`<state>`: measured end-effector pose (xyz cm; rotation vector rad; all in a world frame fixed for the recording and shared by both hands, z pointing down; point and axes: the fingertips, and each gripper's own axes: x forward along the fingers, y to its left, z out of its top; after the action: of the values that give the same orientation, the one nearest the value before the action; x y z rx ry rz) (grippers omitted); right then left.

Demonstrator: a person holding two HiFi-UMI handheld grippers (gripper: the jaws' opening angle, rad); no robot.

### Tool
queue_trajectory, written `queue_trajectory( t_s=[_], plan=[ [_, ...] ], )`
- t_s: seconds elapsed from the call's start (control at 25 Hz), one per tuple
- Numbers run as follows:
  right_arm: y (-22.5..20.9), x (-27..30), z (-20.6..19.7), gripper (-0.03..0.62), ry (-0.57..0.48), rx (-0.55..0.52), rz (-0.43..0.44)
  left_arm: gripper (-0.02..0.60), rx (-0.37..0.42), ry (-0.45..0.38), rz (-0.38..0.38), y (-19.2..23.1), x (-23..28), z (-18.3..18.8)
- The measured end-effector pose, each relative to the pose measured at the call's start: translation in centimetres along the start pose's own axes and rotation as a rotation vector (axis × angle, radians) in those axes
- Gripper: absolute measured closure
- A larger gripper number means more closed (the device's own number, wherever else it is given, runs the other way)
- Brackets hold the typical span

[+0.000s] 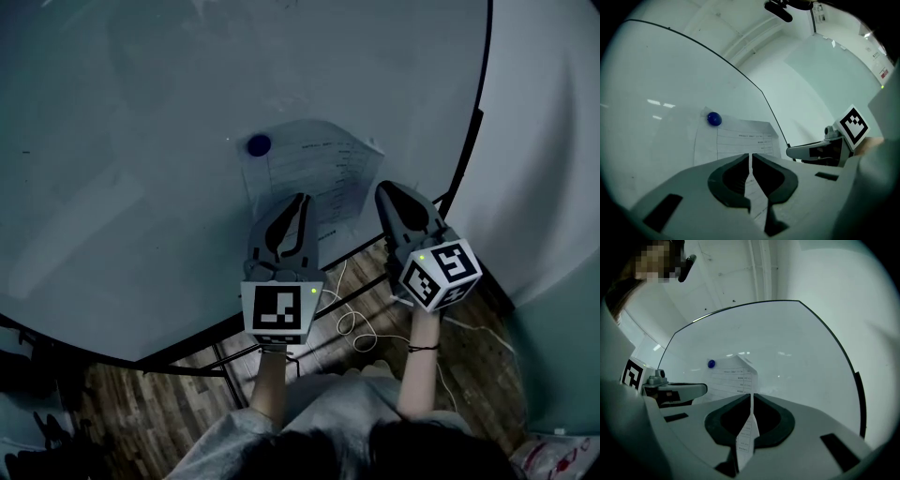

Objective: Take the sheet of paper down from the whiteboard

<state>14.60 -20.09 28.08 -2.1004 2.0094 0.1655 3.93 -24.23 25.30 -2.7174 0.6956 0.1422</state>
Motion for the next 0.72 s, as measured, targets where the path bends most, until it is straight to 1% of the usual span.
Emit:
queue_trajectory(
  t_s=[0.28, 0.32, 0.4, 0.64, 0.72],
  plan=[
    [-1.3, 1.3, 0.4, 0.591, 0.000, 0.015, 0.087, 0.575, 0.038, 0.033, 0.119, 0.9, 1.1, 0.7],
    [-1.3, 1.4, 0.5, 0.579, 0.000, 0.017, 0.103, 0.575, 0.044, 0.036, 0.137, 1.1, 1.1, 0.7],
    [-1.2, 1.6, 0.6, 0.526, -0.003, 0.021, 0.138, 0.575, 0.052, 0.043, 0.175, 1.5, 1.0, 1.0],
    [-1.1, 2.4, 1.1, 0.516, -0.008, 0.034, 0.228, 0.572, 0.116, 0.059, 0.268, 2.6, 0.8, 2.1],
    [-1.2, 2.7, 1.0, 0.513, -0.005, 0.041, 0.251, 0.572, 0.110, 0.057, 0.295, 2.9, 1.0, 2.4]
  ],
)
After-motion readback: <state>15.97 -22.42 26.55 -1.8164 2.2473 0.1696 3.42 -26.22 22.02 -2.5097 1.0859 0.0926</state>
